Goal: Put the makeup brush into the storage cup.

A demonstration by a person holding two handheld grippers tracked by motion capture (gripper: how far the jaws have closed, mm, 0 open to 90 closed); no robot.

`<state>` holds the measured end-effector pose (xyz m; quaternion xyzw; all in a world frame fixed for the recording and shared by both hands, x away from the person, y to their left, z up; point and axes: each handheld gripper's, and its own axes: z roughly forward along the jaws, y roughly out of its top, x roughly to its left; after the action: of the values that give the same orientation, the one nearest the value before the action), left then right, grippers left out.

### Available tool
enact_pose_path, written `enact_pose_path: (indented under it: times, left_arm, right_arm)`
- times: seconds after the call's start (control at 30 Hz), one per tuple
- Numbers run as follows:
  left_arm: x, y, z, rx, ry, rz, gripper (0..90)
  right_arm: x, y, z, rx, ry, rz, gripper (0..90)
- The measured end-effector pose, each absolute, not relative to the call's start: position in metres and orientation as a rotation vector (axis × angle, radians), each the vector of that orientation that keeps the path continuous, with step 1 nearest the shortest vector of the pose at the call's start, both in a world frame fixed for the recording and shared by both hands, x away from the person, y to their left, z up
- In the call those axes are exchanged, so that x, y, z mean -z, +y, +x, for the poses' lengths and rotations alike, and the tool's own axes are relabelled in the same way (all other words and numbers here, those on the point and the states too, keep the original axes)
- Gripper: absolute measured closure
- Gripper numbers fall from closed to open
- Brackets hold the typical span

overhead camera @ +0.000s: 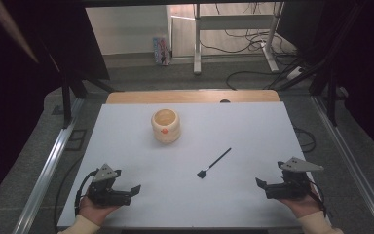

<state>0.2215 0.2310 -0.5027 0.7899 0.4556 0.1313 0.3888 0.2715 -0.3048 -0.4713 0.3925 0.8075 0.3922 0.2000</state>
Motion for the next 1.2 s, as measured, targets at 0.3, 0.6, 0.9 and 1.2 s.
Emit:
enact_pose_path:
  times: [0.3,0.6,0.9,1.2]
  left_arm:
    - [0.503,0.23,0.223,-0.329,1.161,2.008,6.2]
    - [0.499,0.229,0.222,-0.335,1.143,2.018,6.1]
    - [0.488,0.224,0.222,-0.369,1.158,2.038,4.7]
    - [0.454,0.216,0.226,-0.401,1.15,2.055,2.7]
  right_arm:
    - [0.473,-0.305,0.272,-1.086,2.278,1.103,0.5]
    - [0.474,-0.305,0.27,-1.073,2.275,1.118,0.6]
    - [0.475,-0.31,0.271,-1.081,2.272,1.144,0.9]
    - [0.474,-0.309,0.271,-1.097,2.269,1.142,1.6]
